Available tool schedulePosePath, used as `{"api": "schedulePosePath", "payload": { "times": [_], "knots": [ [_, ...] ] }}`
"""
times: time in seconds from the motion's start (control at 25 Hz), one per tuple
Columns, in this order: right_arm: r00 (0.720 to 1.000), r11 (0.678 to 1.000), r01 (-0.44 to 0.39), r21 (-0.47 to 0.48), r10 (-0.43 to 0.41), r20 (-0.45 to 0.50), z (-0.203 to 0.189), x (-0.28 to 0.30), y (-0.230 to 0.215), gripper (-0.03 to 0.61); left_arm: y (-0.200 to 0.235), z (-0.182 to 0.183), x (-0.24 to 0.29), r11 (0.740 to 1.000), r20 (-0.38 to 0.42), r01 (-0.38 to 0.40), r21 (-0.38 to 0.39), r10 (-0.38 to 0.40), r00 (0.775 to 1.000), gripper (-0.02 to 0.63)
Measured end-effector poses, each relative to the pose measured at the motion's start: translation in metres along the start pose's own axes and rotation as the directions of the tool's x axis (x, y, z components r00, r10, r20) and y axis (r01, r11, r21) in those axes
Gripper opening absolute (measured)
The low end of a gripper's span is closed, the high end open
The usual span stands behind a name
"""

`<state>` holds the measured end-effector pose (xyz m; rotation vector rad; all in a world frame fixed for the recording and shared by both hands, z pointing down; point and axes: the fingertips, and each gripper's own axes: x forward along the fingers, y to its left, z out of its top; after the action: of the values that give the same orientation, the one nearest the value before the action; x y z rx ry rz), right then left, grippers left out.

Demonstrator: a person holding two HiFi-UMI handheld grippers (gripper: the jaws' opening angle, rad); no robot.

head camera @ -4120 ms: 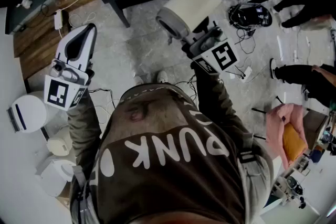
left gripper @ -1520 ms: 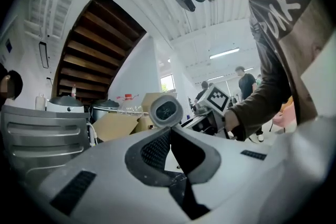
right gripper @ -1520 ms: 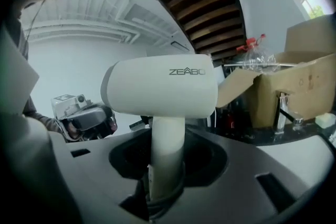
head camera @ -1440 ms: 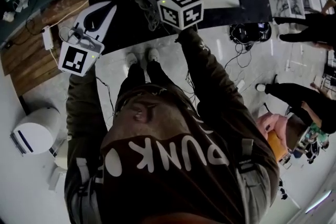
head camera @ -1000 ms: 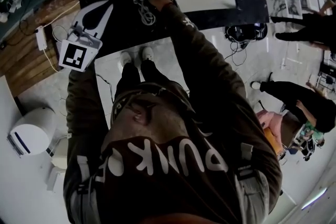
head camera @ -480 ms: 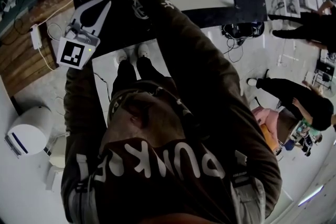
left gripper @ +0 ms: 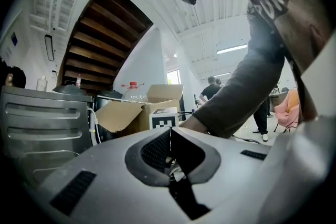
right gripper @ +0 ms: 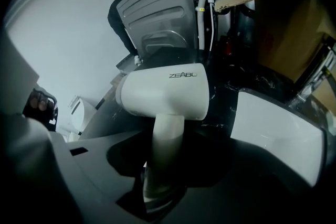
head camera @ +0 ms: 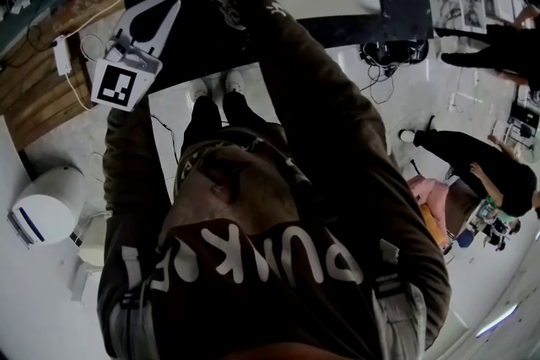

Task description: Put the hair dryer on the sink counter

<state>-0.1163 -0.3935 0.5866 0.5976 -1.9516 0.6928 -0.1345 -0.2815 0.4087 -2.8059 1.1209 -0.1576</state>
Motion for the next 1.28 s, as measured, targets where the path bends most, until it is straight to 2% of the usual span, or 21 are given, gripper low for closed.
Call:
{"api": "schedulePosePath", "payload": {
  "times": [0.12,0.24,0.32,0.36,0.44,0.56,0.68,0.76,0.8,0.88,0.92,0.96,1.04,1.08,1.28],
  "knots": [
    [0.999,1.000,-0.004,-0.028,0.005,0.041,0.003,-0.015,-0.001,0.222,0.003,0.005,-0.001,1.000,0.007,-0.002,0.002,0.002,1.000,0.005],
    [0.989,0.998,0.010,-0.067,0.000,0.148,0.012,-0.050,-0.003,0.221,0.005,0.012,-0.003,1.000,0.013,-0.007,0.009,0.007,1.000,0.006],
    [0.964,0.993,0.012,-0.114,0.019,0.267,0.020,-0.086,0.004,0.213,0.005,0.019,-0.005,1.000,0.016,-0.010,0.016,0.010,1.000,0.006],
    [0.940,0.989,0.014,-0.148,0.037,0.339,0.024,-0.107,0.010,0.207,0.005,0.022,-0.006,1.000,0.016,-0.012,0.017,0.011,1.000,0.006],
    [0.866,0.971,0.032,-0.237,0.091,0.491,0.031,-0.151,0.031,0.185,0.006,0.030,-0.008,1.000,0.022,-0.016,0.020,0.015,1.000,0.006],
    [0.713,0.926,0.102,-0.362,0.186,0.676,0.035,-0.216,0.073,0.159,0.007,0.045,-0.014,1.000,0.034,-0.023,0.012,0.023,0.999,0.005],
    [0.565,0.864,0.203,-0.461,0.281,0.776,0.028,-0.264,0.113,0.134,0.003,0.060,-0.018,1.000,0.037,-0.025,-0.005,0.026,0.999,0.006],
    [0.493,0.827,0.257,-0.499,0.332,0.804,0.021,-0.280,0.133,0.116,-0.001,0.069,-0.020,1.000,0.035,-0.025,-0.004,0.025,0.999,0.006],
    [0.478,0.816,0.272,-0.509,0.345,0.808,0.016,-0.283,0.140,0.104,-0.003,0.074,-0.021,1.000,0.035,-0.025,-0.003,0.025,0.999,0.005],
    [0.498,0.797,0.296,-0.526,0.341,0.797,0.003,-0.279,0.147,0.088,-0.007,0.081,-0.024,1.000,0.037,-0.022,-0.003,0.022,0.999,0.006],
    [0.497,0.797,0.299,-0.524,0.339,0.799,0.000,-0.277,0.149,0.073,-0.009,0.084,-0.026,1.000,0.038,-0.019,-0.002,0.019,0.999,0.006],
    [0.473,0.811,0.288,-0.510,0.342,0.812,-0.002,-0.277,0.152,0.059,-0.011,0.087,-0.028,1.000,0.038,-0.017,0.000,0.017,0.999,0.006],
    [0.403,0.846,0.253,-0.469,0.349,0.846,0.000,-0.283,0.156,0.041,-0.015,0.091,-0.032,1.000,0.034,-0.012,0.006,0.012,0.999,0.006],
    [0.384,0.856,0.244,-0.457,0.347,0.856,0.000,-0.285,0.157,0.038,-0.016,0.093,-0.033,1.000,0.033,-0.011,0.008,0.011,0.999,0.006],
    [0.377,0.866,0.236,-0.442,0.338,0.863,-0.004,-0.283,0.157,0.010,-0.019,0.099,-0.040,1.000,0.041,-0.012,0.016,0.011,0.999,0.005]
  ]
}}
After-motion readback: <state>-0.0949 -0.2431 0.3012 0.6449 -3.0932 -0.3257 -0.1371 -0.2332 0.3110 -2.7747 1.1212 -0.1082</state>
